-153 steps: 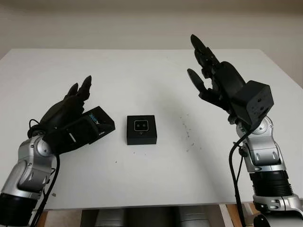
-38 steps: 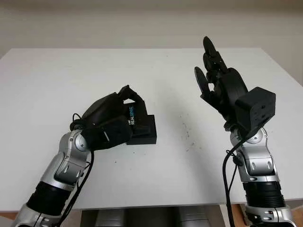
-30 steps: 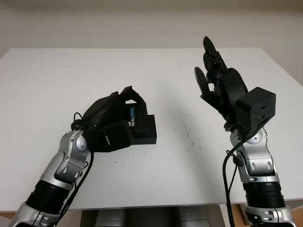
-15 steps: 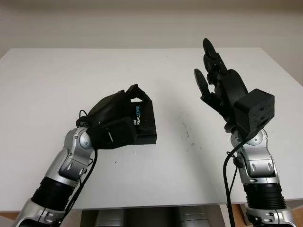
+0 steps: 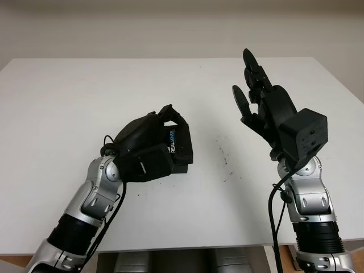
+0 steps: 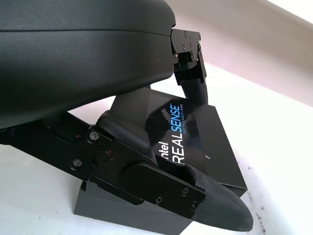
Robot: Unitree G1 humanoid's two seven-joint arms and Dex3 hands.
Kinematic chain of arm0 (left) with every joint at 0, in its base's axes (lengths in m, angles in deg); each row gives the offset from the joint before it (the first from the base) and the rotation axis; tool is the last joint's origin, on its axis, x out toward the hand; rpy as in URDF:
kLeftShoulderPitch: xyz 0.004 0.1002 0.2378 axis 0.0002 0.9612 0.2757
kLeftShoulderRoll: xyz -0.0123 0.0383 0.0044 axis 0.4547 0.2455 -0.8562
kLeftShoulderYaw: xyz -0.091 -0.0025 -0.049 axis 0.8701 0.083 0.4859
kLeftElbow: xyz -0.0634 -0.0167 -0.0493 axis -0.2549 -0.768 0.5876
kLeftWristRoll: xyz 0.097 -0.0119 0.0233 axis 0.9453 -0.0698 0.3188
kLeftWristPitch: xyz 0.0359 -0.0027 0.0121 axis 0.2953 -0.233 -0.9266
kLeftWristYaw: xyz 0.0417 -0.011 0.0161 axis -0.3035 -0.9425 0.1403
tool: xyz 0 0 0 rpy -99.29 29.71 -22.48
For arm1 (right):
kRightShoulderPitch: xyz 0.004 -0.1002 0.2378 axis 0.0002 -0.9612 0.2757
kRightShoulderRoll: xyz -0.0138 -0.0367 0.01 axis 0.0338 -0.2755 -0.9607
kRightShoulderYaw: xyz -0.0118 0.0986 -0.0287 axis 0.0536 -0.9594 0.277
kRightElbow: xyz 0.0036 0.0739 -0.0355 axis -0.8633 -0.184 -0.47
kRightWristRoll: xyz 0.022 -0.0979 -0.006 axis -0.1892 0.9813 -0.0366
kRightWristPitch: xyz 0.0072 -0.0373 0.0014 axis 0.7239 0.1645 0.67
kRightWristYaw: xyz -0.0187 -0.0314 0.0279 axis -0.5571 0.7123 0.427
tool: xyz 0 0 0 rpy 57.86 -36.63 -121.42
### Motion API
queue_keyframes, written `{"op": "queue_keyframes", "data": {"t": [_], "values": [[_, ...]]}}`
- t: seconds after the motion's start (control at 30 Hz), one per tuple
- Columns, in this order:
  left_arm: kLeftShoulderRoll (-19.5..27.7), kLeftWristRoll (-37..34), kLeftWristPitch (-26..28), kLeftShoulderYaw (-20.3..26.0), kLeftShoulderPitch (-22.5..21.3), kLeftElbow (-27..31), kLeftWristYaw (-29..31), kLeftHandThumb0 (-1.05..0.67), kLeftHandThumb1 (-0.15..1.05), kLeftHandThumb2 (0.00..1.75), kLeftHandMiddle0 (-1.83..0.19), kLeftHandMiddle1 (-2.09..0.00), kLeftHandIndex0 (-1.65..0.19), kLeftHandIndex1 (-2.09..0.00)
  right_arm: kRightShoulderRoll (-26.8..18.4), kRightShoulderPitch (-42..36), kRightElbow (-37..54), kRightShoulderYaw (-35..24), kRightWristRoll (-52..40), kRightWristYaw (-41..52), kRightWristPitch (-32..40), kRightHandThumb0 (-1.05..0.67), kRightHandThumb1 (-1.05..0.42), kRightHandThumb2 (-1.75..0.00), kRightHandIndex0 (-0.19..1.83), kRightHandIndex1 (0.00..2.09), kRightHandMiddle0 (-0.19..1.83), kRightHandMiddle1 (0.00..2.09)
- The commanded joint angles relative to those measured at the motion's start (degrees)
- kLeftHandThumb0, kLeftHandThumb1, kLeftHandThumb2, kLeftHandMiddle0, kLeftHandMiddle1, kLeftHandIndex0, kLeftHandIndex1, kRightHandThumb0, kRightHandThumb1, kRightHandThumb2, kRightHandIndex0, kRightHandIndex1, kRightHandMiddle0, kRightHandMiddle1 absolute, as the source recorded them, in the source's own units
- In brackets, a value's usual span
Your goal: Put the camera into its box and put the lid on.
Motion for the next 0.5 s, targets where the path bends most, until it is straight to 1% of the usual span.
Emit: {"op": "queue_keyframes", "data": {"t": [0.0,0.13,0.37,0.47], "values": [[-0.15,0.47,-0.09,-0.36,-1.42,-0.57,-0.62,-0.23,1.05,0.13,-0.14,-1.74,-0.07,-1.55,-0.48,-0.24,1.32,0.03,0.10,0.20,0.29,-0.77,-1.05,-0.53,-0.05,0.05,-0.02,0.05],[0.29,1.57,-0.35,-0.63,-1.30,-1.19,-1.38,-0.23,1.05,0.12,-0.15,-1.78,-0.08,-1.55,-0.58,-0.16,0.93,0.14,0.25,0.45,-0.23,-0.76,-1.05,-0.54,-0.05,0.05,-0.02,0.05],[1.40,2.32,-1.33,-0.43,-1.07,-1.52,-1.71,-0.23,1.05,0.10,-0.09,-1.93,-0.06,-1.67,-0.43,0.07,0.16,0.01,-0.18,0.50,-0.97,-0.77,-1.05,-0.53,-0.05,0.05,-0.03,0.05],[1.91,2.59,-0.78,-0.39,-1.02,-1.10,-1.07,-0.23,1.05,0.10,-0.09,-1.84,-0.03,-1.62,-0.51,0.06,-0.02,0.00,-0.14,0.51,-1.00,-0.77,-1.05,-0.53,-0.05,0.05,-0.03,0.05]]}}
